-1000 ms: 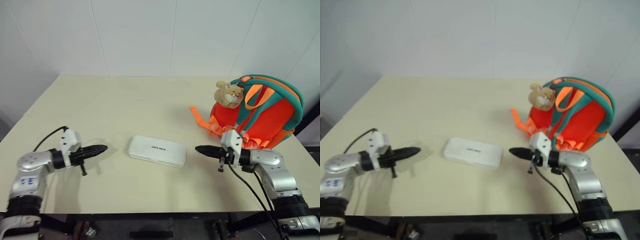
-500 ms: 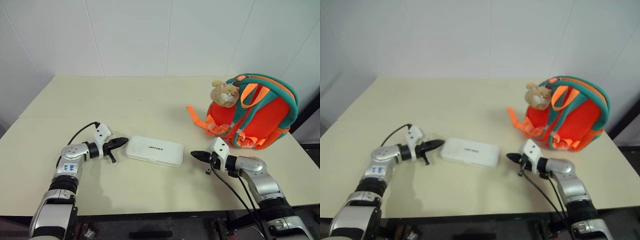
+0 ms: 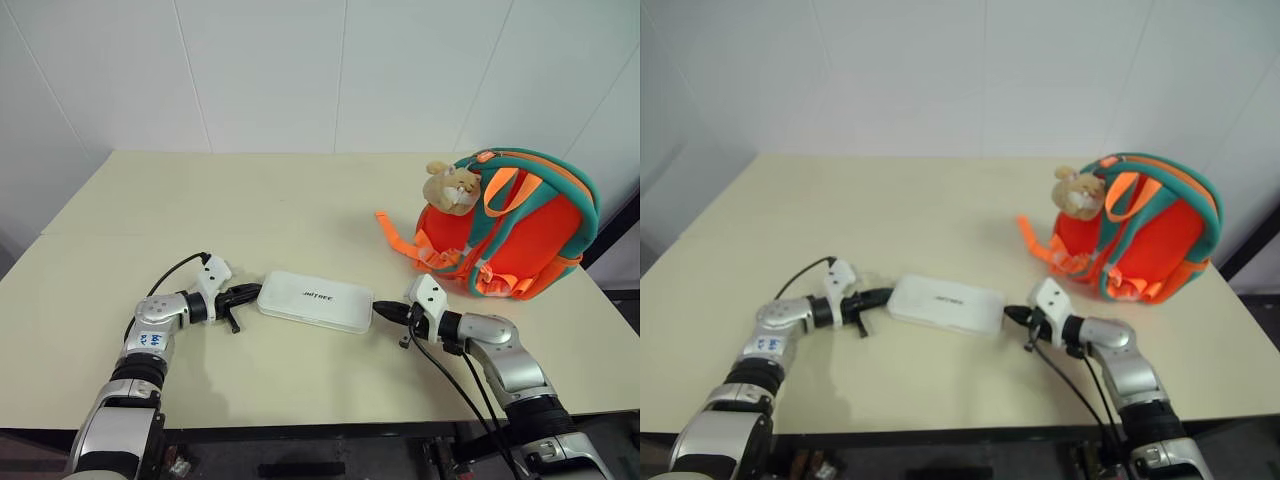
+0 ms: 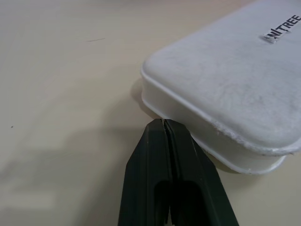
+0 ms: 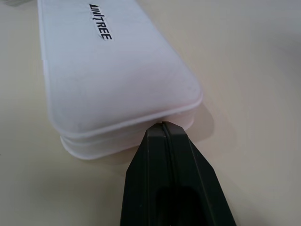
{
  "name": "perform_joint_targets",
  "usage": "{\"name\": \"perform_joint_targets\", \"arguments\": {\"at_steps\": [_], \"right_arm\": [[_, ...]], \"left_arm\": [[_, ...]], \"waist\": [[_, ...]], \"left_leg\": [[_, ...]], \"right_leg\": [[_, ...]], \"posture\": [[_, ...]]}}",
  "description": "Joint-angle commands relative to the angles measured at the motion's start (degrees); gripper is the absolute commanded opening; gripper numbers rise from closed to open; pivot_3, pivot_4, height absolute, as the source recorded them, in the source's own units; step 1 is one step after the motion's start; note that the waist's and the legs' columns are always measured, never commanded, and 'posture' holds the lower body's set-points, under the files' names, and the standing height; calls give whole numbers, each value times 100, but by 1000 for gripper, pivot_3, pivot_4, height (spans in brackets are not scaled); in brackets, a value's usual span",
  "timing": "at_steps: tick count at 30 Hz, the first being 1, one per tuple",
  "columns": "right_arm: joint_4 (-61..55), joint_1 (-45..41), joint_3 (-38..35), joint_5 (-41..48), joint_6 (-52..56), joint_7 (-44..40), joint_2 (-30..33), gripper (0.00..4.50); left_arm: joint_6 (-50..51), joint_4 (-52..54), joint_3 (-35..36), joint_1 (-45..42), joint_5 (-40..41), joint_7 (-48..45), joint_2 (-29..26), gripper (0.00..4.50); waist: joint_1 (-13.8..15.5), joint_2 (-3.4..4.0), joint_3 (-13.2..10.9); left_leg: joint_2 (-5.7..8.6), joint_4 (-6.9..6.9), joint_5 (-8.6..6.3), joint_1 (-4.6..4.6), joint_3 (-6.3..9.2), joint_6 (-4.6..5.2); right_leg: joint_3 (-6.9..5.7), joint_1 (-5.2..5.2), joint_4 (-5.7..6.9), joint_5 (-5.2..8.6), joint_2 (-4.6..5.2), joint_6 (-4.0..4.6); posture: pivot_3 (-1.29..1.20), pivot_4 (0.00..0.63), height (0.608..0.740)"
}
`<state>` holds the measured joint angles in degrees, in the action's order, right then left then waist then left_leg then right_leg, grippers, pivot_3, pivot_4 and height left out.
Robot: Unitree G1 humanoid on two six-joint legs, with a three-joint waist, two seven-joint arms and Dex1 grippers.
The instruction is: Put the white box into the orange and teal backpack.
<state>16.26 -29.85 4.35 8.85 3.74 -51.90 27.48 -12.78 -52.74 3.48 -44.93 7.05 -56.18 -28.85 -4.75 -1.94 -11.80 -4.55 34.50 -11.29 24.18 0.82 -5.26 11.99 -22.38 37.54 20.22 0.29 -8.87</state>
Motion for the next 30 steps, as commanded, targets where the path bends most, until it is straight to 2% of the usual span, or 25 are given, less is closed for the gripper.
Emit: {"name": "perform_joint_targets", "arguments": {"at_steps": [1,4,6,11,23,30], "right_arm": [[-27,-173,-49,9,-104,-46,42,0],[107,-266,-51,-25,-150,-95,72,0],[348,-426,-89,-28,-216,-184,142,0],[636,-609,-77,-3,-302,-334,169,0],[530,-637,21,14,-160,-537,90,0],[799,-710,-181,74,-141,-711,306,0]], "left_arm": [[6,263,-24,-2,138,-301,94,59],[128,597,-77,197,196,-493,84,59],[317,1310,-162,717,297,-731,7,59],[639,2119,-161,1297,379,-654,-34,59],[848,2586,-76,1612,433,-286,36,59],[994,2669,298,1624,649,-331,-395,59]], "waist": [[0,0,0],[-1,0,0],[-17,1,0],[-6,1,0],[-18,1,1],[-32,0,0]], "left_leg": [[0,0,0,0,0,0],[0,-1,0,0,0,0],[-1,-2,0,0,-1,0],[-4,-4,1,-5,0,0],[0,21,-1,-4,3,2],[0,19,-1,-3,2,2]], "right_leg": [[0,0,0,0,0,0],[0,0,-1,0,0,0],[0,0,-2,0,1,0],[0,1,3,0,-1,1],[0,13,3,-3,2,-6],[0,10,3,-3,2,-6]], "posture": [[0,150,740],[0,150,740],[0,150,740],[0,150,740],[0,150,740],[0,150,740]]}}
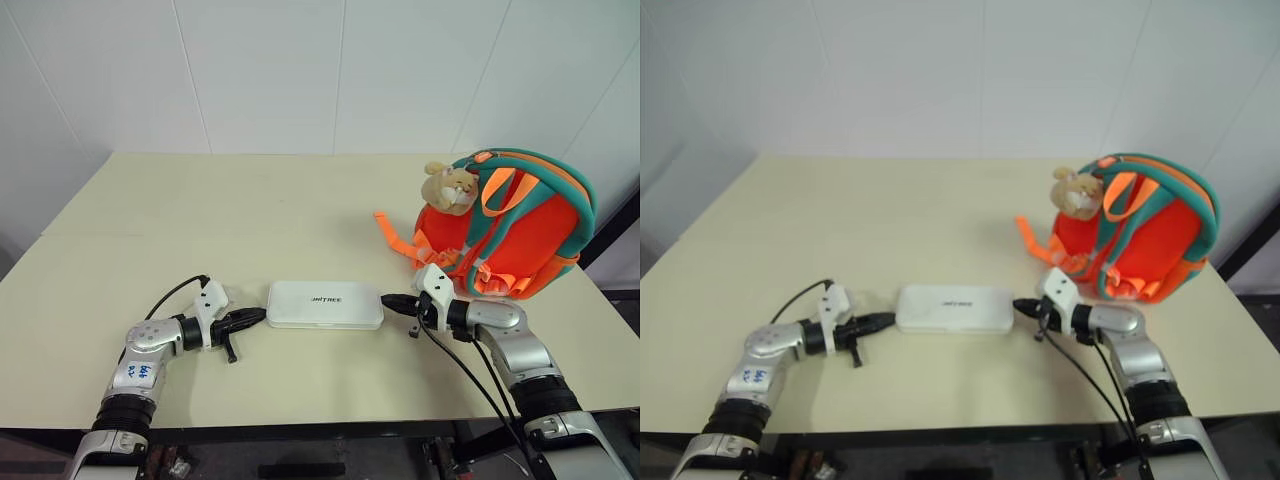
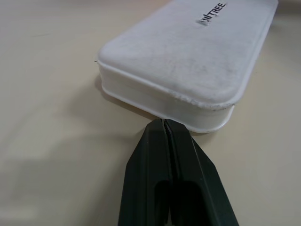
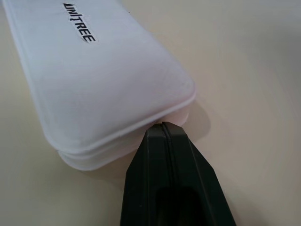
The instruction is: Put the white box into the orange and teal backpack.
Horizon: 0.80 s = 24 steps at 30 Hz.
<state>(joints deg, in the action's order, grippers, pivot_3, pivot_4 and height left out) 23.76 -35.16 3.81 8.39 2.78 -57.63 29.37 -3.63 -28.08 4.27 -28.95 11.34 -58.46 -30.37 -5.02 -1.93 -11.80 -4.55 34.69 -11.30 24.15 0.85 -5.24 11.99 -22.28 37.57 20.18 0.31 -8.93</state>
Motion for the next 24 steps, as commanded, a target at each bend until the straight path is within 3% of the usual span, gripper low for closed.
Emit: {"name": "perform_joint_targets", "arguments": {"at_steps": [1,2,5,10,15,17,24], "right_arm": [[132,-228,-167,159,16,-200,150,0],[192,-263,-183,200,58,-324,199,168],[433,-396,-224,181,-138,-545,411,853],[394,-515,-277,272,-37,-814,721,2613],[-314,-605,-255,592,1683,-1041,1118,4305],[-580,-696,-257,721,2587,-916,1185,4500],[-1112,-970,-328,1330,5167,-455,1036,4500]], "left_arm": [[142,246,263,47,266,-161,-340,59],[217,274,293,66,299,-206,-442,19],[565,415,379,158,439,-411,-793,632],[1391,604,586,138,888,-667,-1080,2248],[3156,765,606,-171,1685,-1116,-1213,3837],[3575,736,497,-354,1755,-1123,-1164,4471],[5036,74,-29,-1096,1677,-1098,-965,4471]], "waist": [[-7,0,0],[-12,0,0],[-13,0,0],[8,0,0],[17,1,-1],[11,2,-1],[-3,1,-1]], "left_leg": [[0,-2,0,1,0,0],[0,-4,0,1,0,0],[-1,-10,0,1,-1,0],[-1,-20,0,2,-2,0],[0,-20,0,7,-1,0],[-1,-20,0,6,1,0],[0,-24,0,7,2,-1]], "right_leg": [[0,-2,0,0,0,0],[0,-3,0,0,0,0],[0,-5,-2,1,0,1],[0,-7,-10,2,1,3],[-1,-11,-8,2,1,3],[-2,-12,-7,4,0,4],[-2,-16,-7,6,-2,8]], "posture": [[0,150,740],[0,150,740],[0,150,740],[0,150,740],[0,150,740],[0,150,740],[0,150,740]]}}
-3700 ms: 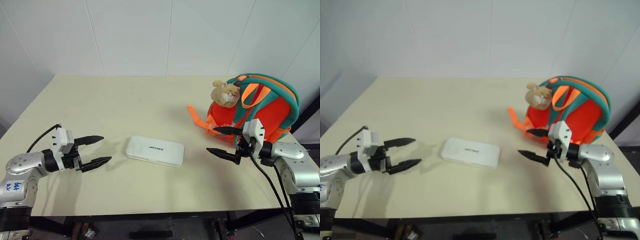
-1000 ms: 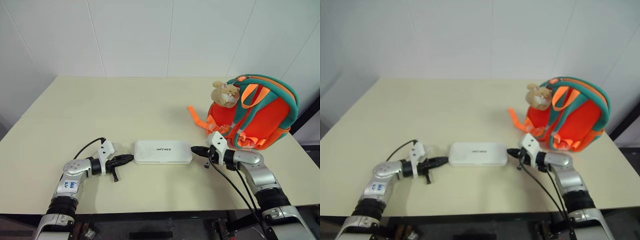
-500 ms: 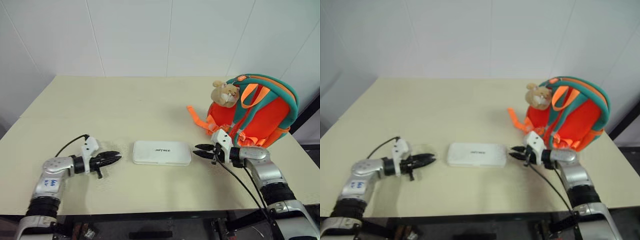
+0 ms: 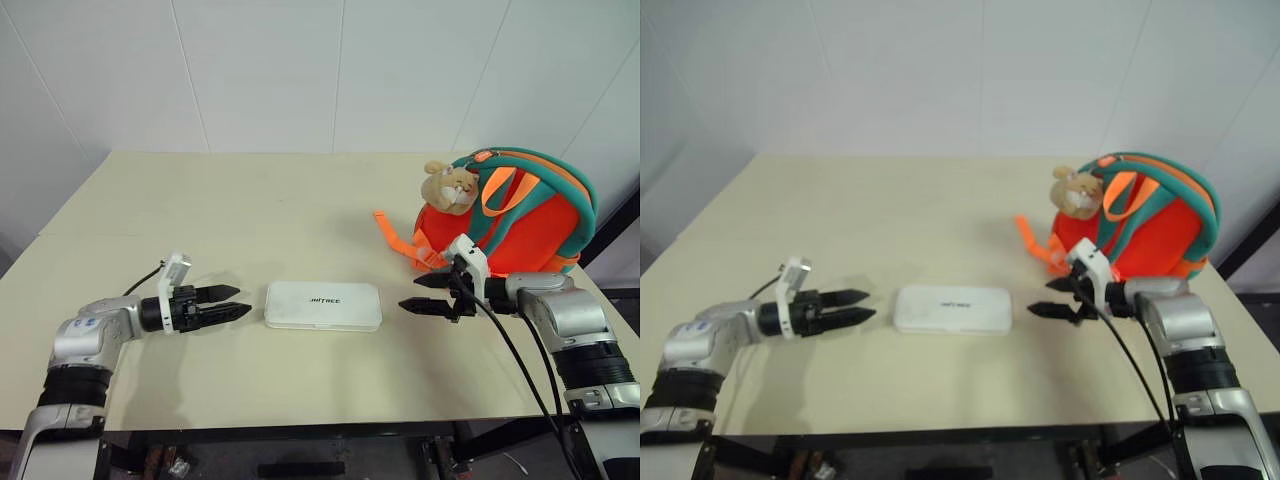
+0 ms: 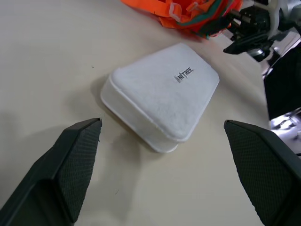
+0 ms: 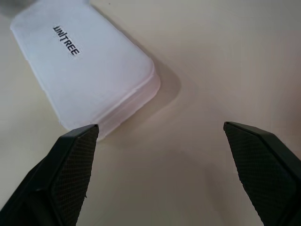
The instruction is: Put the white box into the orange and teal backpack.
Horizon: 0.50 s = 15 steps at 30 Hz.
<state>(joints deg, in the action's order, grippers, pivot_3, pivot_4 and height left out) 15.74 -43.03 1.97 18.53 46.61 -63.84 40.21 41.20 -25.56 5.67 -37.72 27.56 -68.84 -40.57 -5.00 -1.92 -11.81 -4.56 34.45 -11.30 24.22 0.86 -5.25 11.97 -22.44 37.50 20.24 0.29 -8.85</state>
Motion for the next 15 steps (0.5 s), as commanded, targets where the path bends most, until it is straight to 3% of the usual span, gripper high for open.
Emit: {"name": "perform_joint_targets", "arguments": {"at_steps": [1,15], "right_arm": [[-349,-203,-120,343,946,230,-69,4500],[-461,-422,-230,843,1974,923,-568,4500]], "left_arm": [[680,-255,-222,-306,47,-59,98,4471],[951,-1647,-651,-1239,-495,484,837,4471]], "waist": [[-4,0,0],[33,0,0]], "left_leg": [[0,-4,0,2,0,0],[3,-10,0,2,3,-1]], "right_leg": [[0,-3,-1,1,0,1],[-5,-3,0,6,2,1]], "posture": [[0,150,740],[0,150,740]]}}
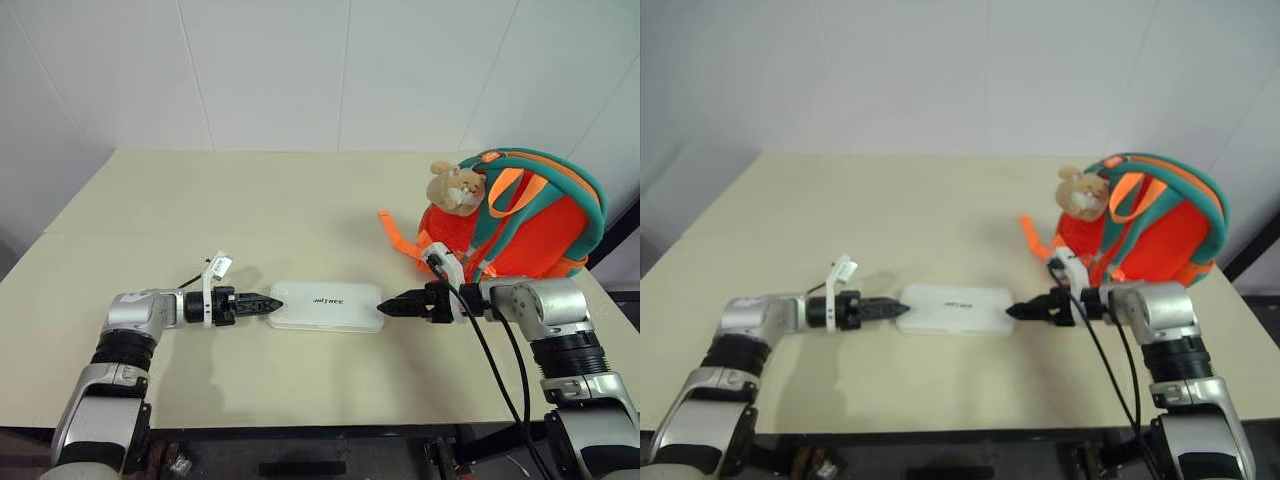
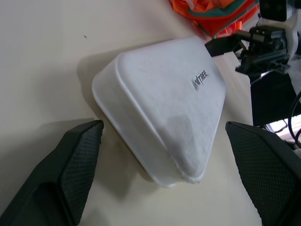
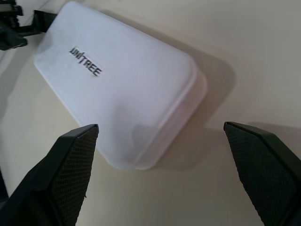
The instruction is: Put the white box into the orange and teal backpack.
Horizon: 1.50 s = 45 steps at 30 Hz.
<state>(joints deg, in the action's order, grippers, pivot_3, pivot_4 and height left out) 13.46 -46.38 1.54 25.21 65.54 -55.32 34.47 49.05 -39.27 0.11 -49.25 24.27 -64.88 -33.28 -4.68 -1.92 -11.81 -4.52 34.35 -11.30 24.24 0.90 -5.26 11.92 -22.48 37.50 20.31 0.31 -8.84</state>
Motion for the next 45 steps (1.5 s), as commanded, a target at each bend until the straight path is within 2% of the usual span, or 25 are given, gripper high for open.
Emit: {"name": "perform_joint_targets", "arguments": {"at_steps": [1,15,23,27,33,45], "right_arm": [[-240,-87,-188,198,94,99,-11,4500],[-286,-114,-202,410,67,435,-308,4500],[-452,-50,-298,510,135,622,-504,4500],[-569,31,-306,501,123,696,-533,4500],[-759,85,-260,364,-45,768,-416,4500],[-976,65,-335,483,95,958,-709,4500]], "left_arm": [[229,-342,-103,-128,-152,56,139,4471],[897,-962,99,-623,61,-288,757,4471],[1102,-1136,595,-785,240,84,1043,4471],[1034,-1113,736,-816,144,256,1182,4471],[679,-1271,713,-778,-96,429,1076,4471],[1773,-1097,1476,-997,572,653,1568,4471]], "waist": [[3,0,0],[1,0,0],[0,0,0],[3,0,0],[-7,0,0],[-6,-1,0]], "left_leg": [[2,4,0,0,1,0],[8,-11,-1,2,6,-1],[8,-13,-1,2,7,-1],[9,-10,-1,2,7,-1],[9,-9,0,0,8,-3],[10,-27,0,4,9,-5]], "right_leg": [[0,3,0,0,1,-1],[-1,2,-6,5,6,-8],[-1,1,-6,5,6,-8],[-1,2,-5,5,7,-9],[-2,3,-3,4,6,-10],[-1,-3,-10,6,7,-13]], "posture": [[0,150,740],[0,150,740],[0,150,740],[0,150,740],[0,150,740],[0,150,740]]}}
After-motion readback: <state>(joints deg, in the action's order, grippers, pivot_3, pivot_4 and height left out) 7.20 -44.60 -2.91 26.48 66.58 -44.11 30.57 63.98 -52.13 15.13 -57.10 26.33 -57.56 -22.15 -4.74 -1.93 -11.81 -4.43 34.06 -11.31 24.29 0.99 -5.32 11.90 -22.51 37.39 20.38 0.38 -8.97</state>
